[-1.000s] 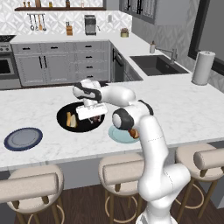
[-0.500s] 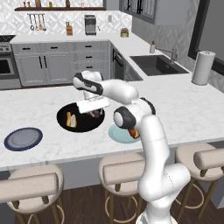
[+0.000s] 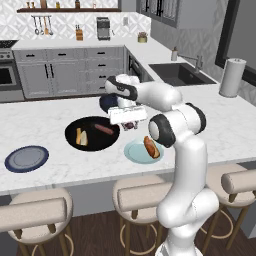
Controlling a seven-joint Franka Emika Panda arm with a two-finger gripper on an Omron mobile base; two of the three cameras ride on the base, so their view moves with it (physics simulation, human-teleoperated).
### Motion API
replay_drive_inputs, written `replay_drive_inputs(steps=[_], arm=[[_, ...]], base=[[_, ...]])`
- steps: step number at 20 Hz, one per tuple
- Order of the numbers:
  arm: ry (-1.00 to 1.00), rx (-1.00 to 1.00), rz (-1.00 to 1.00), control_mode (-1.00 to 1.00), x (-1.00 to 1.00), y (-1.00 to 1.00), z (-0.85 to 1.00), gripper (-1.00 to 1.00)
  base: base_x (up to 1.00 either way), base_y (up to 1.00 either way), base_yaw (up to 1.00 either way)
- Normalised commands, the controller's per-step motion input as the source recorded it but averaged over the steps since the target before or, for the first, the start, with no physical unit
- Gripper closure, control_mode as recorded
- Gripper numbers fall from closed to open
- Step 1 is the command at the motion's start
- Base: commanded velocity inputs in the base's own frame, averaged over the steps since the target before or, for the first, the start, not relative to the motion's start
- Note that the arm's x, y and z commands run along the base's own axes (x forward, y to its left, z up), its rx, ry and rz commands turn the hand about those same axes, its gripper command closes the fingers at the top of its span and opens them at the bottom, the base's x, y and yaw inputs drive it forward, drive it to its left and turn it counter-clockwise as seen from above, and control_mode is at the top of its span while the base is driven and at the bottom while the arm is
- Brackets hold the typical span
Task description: Place one bun and one sausage from the bowl on each plate.
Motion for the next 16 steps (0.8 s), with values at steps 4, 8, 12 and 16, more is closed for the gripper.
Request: replay_drive_inputs(steps=[4,8,12,16], arm=[[-0.14,0.15,-0.09,-1.00,-0.67,-0.87,0.00,1.00],[-0.03,0.05,-0.03,-1.00,-0.23,-0.48,0.00,1.00],[0.00,0.00,-0.05,-1.00,0.23,0.04,-0.01,1.00],[-0.01,0.00,-0.10,-1.00,0.95,0.10,-0.19,1.00]], base=[[0.00,0.00,0.00],[0.00,0.00,0.00],[0.00,0.00,0.00],[0.00,0.00,0.00]])
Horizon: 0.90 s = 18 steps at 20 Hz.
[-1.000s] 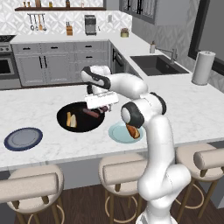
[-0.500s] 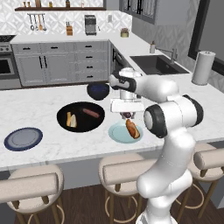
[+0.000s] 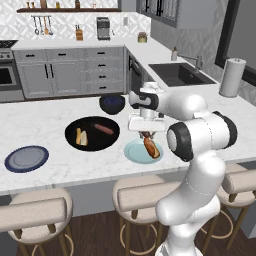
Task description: Place one bun and one sausage from the bowl on each plate.
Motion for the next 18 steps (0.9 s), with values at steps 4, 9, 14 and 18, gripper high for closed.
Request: replay_drive_inputs(steps=[4,9,14,18], arm=[[0.00,0.00,-0.09,-1.00,0.94,-0.02,-0.39,1.00],[0.00,0.00,-0.04,-1.00,0.46,0.00,-0.50,1.00],[0.00,0.00,0.00,-1.00,0.00,0.00,-0.53,1.00],[0.00,0.00,0.00,-1.00,-0.18,0.00,-0.18,1.00]], base=[[0.00,0.00,0.00],[0.00,0.00,0.00],[0.00,0.00,0.00],[0.00,0.00,0.00]])
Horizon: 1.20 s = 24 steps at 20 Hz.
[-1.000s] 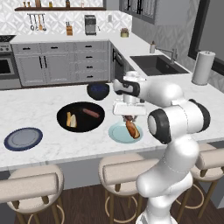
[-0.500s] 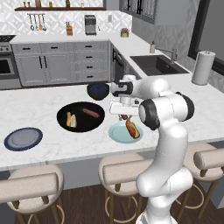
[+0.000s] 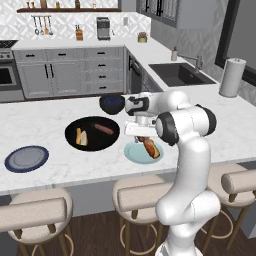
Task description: Place one bun and one sausage from the bowl on each plate.
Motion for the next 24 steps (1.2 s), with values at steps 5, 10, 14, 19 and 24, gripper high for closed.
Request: replay_drive_inputs(steps=[5,10,14,19,24], arm=[[0.00,0.00,0.05,-1.00,-0.15,0.02,-0.15,1.00],[-0.09,0.00,0.06,-1.00,-0.36,0.00,-0.08,1.00],[-0.14,0.00,0.06,-1.00,-0.34,0.00,0.06,1.00],[-0.05,-0.01,0.03,-1.00,-0.12,0.00,-0.35,1.00],[-0.06,-0.01,0.00,-1.00,0.00,0.00,-0.24,1.00]], base=[[0.00,0.00,0.00],[0.00,0.00,0.00],[0.00,0.00,0.00],[0.00,0.00,0.00],[0.00,0.00,0.00]])
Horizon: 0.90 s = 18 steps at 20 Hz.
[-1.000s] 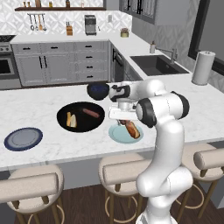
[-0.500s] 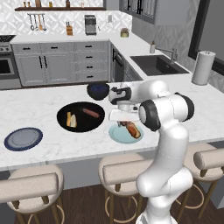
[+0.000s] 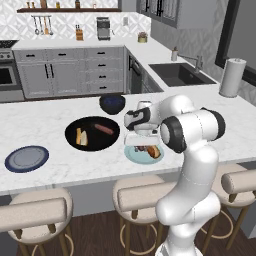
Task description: Place one bun and one sausage from the bowl on each plate.
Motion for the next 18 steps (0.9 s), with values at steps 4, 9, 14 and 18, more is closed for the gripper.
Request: replay_drive_inputs(steps=[4,9,14,18], arm=[[-0.02,-0.02,0.00,-1.00,0.00,0.00,-0.15,1.00],[0.00,0.00,0.00,-1.00,0.00,0.00,0.01,-1.00],[0.00,0.00,0.00,-1.00,0.00,0.00,0.00,-1.00],[-0.01,0.00,0.00,-1.00,-0.11,0.00,0.04,-1.00]], base=[[0.00,0.00,0.00],[0.00,0.00,0.00],[0.00,0.00,0.00],[0.00,0.00,0.00]])
